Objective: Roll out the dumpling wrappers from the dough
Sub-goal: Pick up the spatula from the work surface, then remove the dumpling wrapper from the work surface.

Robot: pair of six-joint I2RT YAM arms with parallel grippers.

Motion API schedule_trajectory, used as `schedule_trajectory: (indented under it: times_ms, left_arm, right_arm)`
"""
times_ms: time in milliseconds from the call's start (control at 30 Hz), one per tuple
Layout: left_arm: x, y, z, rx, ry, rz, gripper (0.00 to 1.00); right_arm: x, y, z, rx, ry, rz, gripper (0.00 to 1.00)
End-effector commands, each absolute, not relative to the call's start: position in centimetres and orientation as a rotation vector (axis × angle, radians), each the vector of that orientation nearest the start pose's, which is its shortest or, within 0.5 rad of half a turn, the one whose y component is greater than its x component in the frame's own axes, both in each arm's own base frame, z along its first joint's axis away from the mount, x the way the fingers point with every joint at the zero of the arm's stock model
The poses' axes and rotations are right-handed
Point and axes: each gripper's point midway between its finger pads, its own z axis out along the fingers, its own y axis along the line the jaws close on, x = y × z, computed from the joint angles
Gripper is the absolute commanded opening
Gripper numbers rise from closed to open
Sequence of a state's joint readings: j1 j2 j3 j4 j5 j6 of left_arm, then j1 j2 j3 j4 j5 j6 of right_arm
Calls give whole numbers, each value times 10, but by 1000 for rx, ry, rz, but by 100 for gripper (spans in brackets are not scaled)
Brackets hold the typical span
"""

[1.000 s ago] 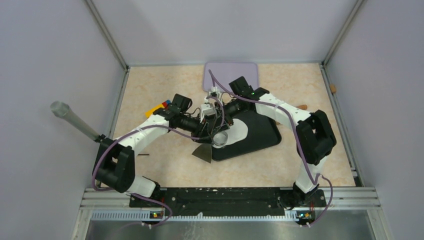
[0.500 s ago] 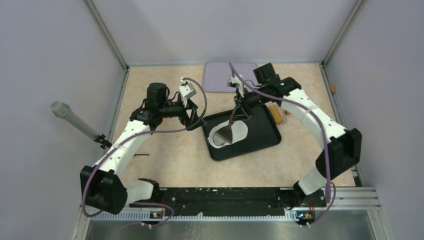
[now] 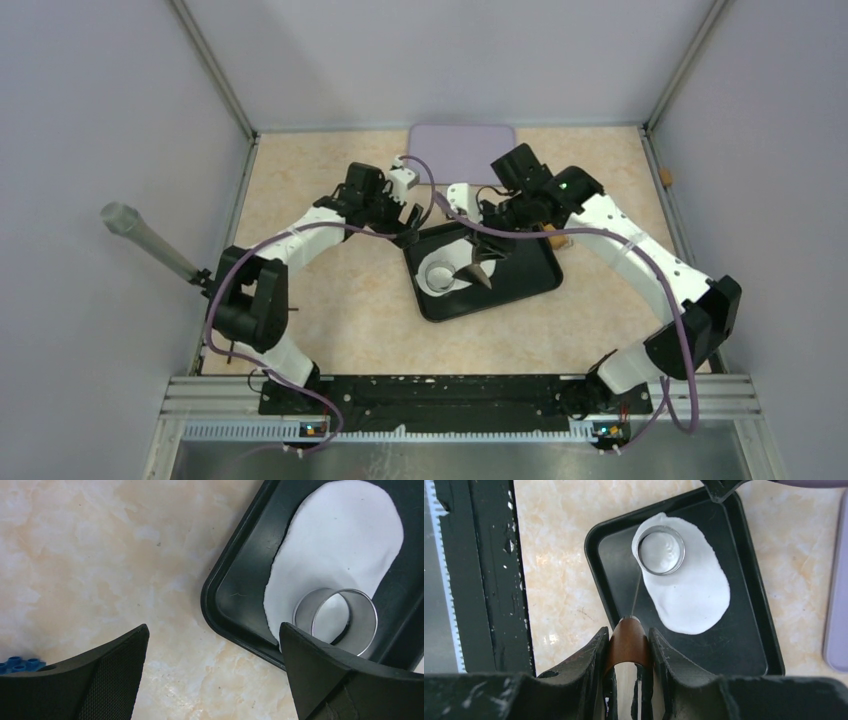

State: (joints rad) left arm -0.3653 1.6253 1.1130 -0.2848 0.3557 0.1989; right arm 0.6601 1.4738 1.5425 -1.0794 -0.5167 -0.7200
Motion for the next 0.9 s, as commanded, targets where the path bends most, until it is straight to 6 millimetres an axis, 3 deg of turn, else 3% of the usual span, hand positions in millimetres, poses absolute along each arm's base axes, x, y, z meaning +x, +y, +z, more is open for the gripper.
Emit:
schedule_trajectory:
  times_ms: [0,267,467,867]
  left_arm:
    - [391,-203,117,770,2195,-421,99]
    - [396,-212,92,768,2308,-419,92]
    - [396,-219,75,760,2370,-439,88]
    - [397,-224,64,749,2388,-471,84]
  right_arm:
    - [236,265,229,-1715,1772,559,0]
    - [227,276,204,-1798,1730,557,0]
    - [225,285,201,-1887,1604,539,0]
    - [215,292,197,-2009,1525,595,0]
